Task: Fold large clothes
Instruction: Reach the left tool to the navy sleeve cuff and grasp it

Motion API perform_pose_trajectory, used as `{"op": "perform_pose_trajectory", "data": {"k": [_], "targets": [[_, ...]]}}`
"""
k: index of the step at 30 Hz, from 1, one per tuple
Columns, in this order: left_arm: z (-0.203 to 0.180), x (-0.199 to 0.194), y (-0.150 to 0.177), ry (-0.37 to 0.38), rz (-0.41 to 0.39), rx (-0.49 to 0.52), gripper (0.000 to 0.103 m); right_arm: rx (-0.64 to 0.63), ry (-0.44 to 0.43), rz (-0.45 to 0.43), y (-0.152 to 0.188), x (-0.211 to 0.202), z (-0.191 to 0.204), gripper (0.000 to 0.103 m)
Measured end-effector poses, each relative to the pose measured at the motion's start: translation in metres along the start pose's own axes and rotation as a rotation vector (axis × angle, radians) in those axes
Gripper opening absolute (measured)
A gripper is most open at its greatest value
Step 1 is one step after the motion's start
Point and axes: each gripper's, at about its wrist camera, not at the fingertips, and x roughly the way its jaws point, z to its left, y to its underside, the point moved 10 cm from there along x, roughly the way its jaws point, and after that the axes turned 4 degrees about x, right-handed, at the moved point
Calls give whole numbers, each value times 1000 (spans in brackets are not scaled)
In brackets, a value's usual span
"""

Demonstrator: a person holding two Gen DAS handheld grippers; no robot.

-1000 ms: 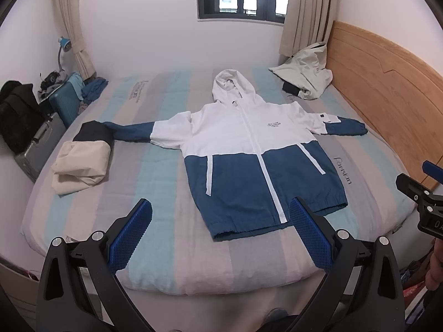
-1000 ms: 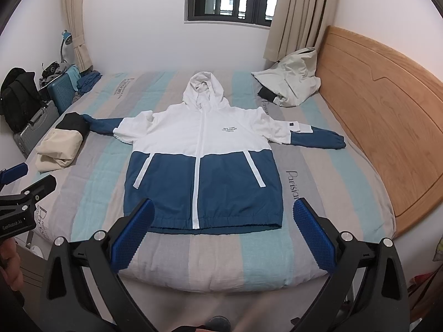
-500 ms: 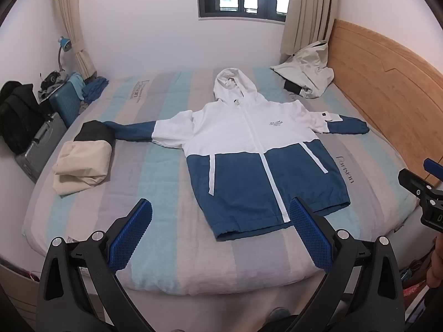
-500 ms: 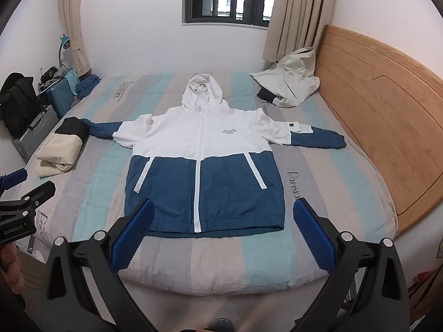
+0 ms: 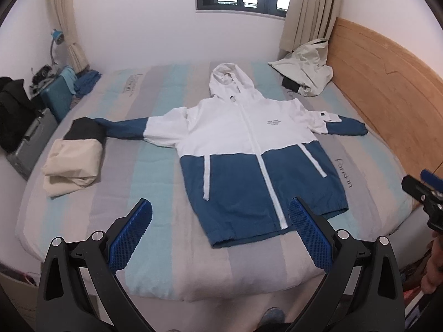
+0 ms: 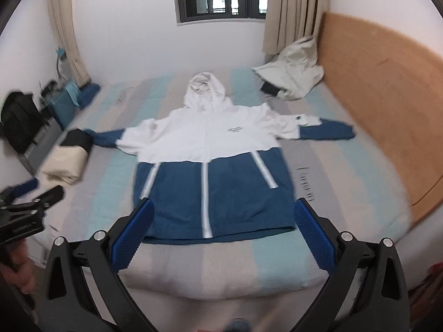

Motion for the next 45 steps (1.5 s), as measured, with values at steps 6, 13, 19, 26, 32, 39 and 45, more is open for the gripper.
{"op": "perform_pose_trajectory", "data": {"k": [6,13,19,26,32,39,45], "targets": [[-1,45,-30,9,15,10,97,-14,12,18,-20,49,-14,96],[5,89,-63,-65,63,25,97,17,-20,40,-54,101,-33,96],[24,134,-94,-65,82,-6,97,22,-27,68,-80,145,-32,96],[77,226,-121,-55,115,5,96,31,51,75,-120,204,-2,96],[126,298,-151,-39,134,-28,96,11,104,77,-146,257,34,96],[198,389,-155,-115,145,-89,97,-50,126,89,-154,343,58,96],[305,465,-137,-335,180,-113,97,-93,118,129,-154,444,49,96]]}}
